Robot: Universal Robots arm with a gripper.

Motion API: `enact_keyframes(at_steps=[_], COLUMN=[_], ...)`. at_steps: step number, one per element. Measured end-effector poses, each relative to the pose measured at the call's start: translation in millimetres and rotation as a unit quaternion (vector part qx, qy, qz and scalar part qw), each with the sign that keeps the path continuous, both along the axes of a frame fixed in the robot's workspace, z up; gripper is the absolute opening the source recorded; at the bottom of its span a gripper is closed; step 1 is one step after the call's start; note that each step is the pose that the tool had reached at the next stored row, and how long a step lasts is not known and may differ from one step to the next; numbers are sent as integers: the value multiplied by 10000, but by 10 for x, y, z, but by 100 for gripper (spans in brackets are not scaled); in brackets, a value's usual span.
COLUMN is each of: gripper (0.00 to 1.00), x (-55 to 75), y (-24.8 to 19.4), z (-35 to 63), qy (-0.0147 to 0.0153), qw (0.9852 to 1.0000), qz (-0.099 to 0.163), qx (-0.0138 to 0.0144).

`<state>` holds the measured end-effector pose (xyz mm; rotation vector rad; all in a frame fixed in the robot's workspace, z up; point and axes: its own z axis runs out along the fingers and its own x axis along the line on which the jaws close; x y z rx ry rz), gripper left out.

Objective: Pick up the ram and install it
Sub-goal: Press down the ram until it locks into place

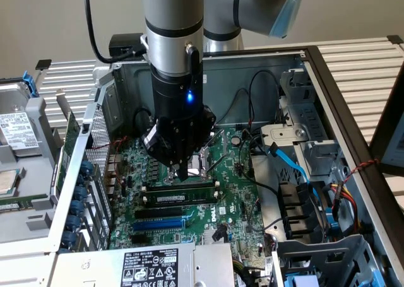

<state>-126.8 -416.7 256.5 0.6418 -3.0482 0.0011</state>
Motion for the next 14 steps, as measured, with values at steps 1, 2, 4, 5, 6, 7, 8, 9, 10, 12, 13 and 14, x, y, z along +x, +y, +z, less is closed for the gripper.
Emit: enact_keyframes(at_steps=[1, 2, 4, 5, 6, 7, 8, 9, 10, 12, 13, 14], gripper=[10, 10, 10, 10, 10, 10, 10, 10, 10, 10, 10, 10], x=[0, 0, 0, 0, 0, 0, 0, 0, 0, -1, -1, -1], y=[0, 1, 0, 0, 0, 0, -1, 0, 0, 0, 0, 0], z=[0, -1, 0, 0, 0, 0, 0, 0, 0, 1, 1, 1], qy=[0, 0, 0, 0, 0, 0, 0, 1, 1, 2, 3, 4], qw=[10000, 9999, 9997, 9996, 9994, 9992, 9989, 9986, 9983, 9974, 9969, 9964], qz=[-66, -125, -228, -278, -330, -388, -451, -513, -577, -707, -775, -842], qx=[-4, -14, -52, -72, -90, -99, -105, -110, -115, -120, -122, -123])
